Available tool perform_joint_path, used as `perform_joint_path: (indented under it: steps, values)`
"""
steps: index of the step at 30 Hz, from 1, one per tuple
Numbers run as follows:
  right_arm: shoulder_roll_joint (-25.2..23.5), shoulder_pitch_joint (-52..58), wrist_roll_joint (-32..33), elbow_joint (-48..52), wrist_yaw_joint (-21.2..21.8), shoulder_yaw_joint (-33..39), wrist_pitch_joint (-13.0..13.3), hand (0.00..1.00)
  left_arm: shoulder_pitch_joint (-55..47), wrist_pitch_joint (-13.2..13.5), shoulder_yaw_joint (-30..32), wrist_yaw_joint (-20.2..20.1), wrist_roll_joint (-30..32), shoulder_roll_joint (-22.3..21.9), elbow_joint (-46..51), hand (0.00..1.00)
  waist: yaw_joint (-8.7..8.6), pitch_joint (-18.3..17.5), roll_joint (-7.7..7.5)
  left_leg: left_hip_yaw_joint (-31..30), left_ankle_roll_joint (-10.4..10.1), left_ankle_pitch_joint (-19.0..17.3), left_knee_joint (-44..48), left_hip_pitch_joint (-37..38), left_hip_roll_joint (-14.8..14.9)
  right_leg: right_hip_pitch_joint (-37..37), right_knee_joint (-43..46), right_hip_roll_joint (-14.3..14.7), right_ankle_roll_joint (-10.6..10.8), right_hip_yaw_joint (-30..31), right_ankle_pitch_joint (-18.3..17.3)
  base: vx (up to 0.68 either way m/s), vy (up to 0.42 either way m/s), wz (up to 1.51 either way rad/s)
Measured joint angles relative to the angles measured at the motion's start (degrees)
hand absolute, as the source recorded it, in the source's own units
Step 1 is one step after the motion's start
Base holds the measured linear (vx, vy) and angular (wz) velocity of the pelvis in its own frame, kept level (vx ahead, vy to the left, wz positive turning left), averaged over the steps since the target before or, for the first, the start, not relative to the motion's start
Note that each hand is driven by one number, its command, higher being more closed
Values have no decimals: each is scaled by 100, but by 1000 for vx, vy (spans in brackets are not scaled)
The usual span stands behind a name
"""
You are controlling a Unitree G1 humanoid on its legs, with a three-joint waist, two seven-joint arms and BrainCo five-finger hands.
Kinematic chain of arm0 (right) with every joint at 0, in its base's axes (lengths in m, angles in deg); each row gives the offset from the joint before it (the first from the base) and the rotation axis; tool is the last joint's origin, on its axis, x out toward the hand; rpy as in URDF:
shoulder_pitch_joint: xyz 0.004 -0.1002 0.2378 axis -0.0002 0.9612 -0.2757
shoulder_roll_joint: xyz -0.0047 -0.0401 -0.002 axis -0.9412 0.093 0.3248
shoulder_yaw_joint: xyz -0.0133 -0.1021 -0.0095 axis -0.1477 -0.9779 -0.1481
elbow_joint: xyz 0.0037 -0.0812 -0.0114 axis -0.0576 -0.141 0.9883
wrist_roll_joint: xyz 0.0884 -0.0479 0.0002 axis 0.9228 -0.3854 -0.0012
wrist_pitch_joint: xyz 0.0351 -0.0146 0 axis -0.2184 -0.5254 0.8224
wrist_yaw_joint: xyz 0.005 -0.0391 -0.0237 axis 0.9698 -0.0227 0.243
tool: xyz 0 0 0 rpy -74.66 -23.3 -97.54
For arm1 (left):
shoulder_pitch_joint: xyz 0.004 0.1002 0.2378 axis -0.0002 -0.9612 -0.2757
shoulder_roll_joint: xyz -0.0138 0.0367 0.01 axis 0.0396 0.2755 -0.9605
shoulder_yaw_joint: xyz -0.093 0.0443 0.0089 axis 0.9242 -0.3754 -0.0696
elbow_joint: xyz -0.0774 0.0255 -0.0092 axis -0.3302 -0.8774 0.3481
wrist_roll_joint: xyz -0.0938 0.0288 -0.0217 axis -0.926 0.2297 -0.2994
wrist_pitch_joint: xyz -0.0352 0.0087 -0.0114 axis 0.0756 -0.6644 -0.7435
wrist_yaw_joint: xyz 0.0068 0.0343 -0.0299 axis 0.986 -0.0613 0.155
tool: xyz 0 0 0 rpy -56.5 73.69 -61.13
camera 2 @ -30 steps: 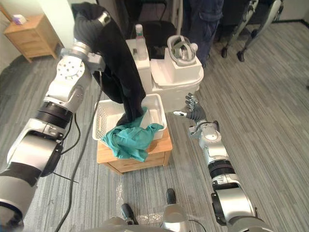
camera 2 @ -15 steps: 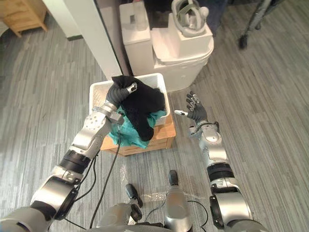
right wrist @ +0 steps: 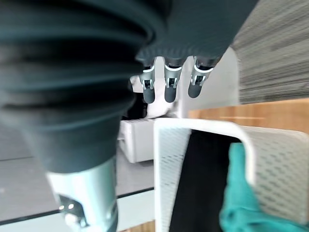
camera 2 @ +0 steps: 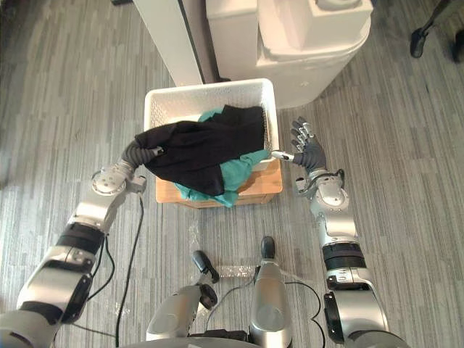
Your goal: Tidy the bed and pick cloth on bed and put in laundry
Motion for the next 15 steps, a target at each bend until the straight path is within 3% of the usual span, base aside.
perform_joint_path:
  steps: [7,9,15]
  values:
    - [-1,-347,327,235,-77,-268,-97,0,809,-24,20,947,837,-82,-259,100,-21,161,-98,73,-60,-33,-11,-223,-9,-330,170,-10,-19,78,-43,49,-45,-3]
    - [-1,-420,423,420,-95,-383,-117,0,1212,-149,20,1331,1093,-80,-259,100,-57,184,-121,363,-67,-24,-24,-323,22,-499,229,-34,-19,99,-42,59,-48,-2]
    - [-22,-485,620,612,-171,-490,-181,0,2108,-548,14,1884,1112,-80,-258,100,-61,236,-198,461,-37,8,-8,-531,14,-766,285,-40,-19,147,-41,76,-33,-3]
